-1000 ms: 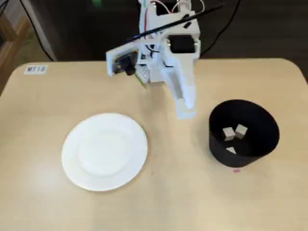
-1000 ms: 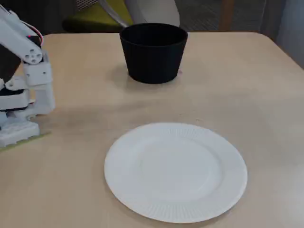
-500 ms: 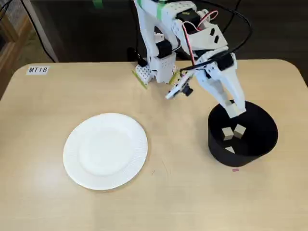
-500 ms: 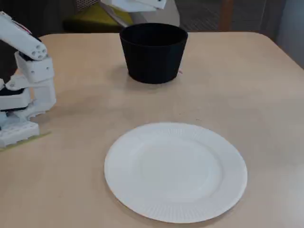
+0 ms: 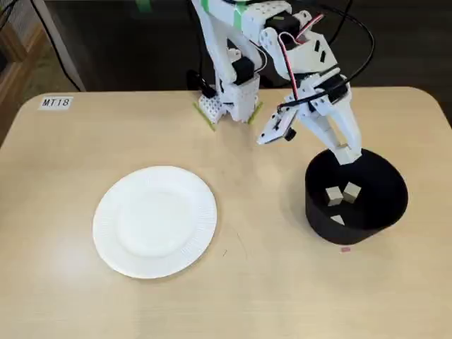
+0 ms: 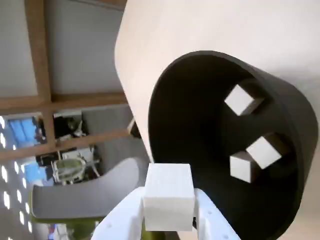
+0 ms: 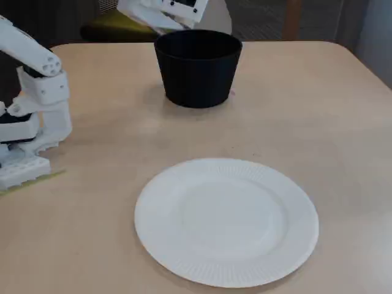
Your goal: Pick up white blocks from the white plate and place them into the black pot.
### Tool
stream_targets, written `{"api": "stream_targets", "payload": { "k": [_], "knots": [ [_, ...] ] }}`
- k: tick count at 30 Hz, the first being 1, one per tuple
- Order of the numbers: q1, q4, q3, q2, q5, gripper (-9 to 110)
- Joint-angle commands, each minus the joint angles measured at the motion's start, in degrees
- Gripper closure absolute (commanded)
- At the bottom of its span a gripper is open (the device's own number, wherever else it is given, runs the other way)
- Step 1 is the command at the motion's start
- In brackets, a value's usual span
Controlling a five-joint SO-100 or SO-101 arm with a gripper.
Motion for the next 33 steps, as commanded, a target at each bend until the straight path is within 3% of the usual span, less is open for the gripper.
{"api": "stream_targets", "payload": {
  "k": [1,4,7,10,15,20,27,33],
  "knots": [
    [-0.62,-1.93,-0.35,-0.53,0.26,104],
    [-0.35,-2.99,-0.35,-1.41,0.26,103],
    [-0.18,-2.64,-0.18,-1.41,-1.58,72],
    [0.26,-2.02,-0.18,-1.32,-2.11,61],
    [0.88,-1.67,-0.18,-0.44,-2.11,65],
    [3.52,4.48,-5.19,2.81,-2.02,104],
    [20.39,31.11,-30.94,3.60,2.37,104],
    [37.53,43.15,-37.44,14.33,6.59,104]
  ]
}}
